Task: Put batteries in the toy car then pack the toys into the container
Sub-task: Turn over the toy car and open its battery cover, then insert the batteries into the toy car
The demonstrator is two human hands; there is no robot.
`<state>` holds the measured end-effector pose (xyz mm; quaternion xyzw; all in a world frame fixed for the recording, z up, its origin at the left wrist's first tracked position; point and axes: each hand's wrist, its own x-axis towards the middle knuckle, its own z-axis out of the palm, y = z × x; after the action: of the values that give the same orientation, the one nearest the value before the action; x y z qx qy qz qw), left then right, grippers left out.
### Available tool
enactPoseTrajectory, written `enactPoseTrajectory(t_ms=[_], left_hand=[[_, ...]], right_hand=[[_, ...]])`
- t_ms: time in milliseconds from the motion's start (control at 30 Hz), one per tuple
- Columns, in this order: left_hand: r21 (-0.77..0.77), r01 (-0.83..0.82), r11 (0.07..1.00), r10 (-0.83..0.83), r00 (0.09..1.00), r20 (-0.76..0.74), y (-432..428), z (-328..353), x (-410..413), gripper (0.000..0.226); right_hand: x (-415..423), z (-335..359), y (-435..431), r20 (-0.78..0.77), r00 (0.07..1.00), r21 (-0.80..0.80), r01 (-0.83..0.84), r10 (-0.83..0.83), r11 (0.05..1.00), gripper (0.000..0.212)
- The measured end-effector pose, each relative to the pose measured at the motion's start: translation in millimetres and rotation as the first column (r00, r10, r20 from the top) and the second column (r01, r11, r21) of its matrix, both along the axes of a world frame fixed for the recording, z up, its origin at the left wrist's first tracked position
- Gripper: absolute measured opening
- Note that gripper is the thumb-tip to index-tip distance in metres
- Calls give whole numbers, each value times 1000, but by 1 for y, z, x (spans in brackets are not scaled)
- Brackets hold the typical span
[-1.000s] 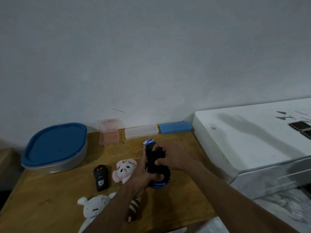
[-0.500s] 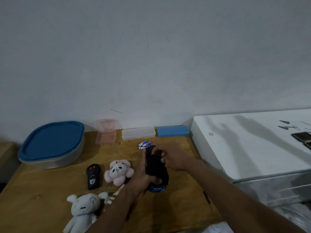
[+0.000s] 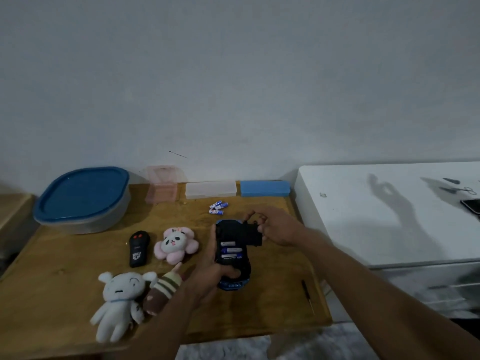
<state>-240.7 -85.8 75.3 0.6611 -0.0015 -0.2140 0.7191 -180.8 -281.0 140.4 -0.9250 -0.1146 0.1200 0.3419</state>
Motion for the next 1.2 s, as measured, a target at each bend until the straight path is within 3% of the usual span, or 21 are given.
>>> enactPoseTrajectory(t_ms=[167,300,367,533,867,1200], left_hand=[[-68,-76,995,74,996,-40,-3,-3,-13,108],[-98,-127,987,114,985,-128,-14,-18,-23,118],[-80,-119,990,105,981,-161,-22,-23,-30,121],[-100,-75,992,48,967,-249,-37,-30,-52,128],[-134,-122,983,84,962,-259,-42,-32,-79,123],[-122,-93,988,61,969,-238,-34,-31,-74,121]], right_hand=[[-17,-17,-41,-98,994,-23,39,-41,999,39],[-51,-48,-65,-232,971,-72,38,-54,997,40],[-66,-68,-71,-260,965,-168,-5,-39,986,42],[-88,-106,-77,-270,963,-230,-53,-12,972,40],[-98,-121,-85,-221,973,-231,-124,73,965,50],[-93,-95,-81,-152,988,-225,-11,-24,974,33]])
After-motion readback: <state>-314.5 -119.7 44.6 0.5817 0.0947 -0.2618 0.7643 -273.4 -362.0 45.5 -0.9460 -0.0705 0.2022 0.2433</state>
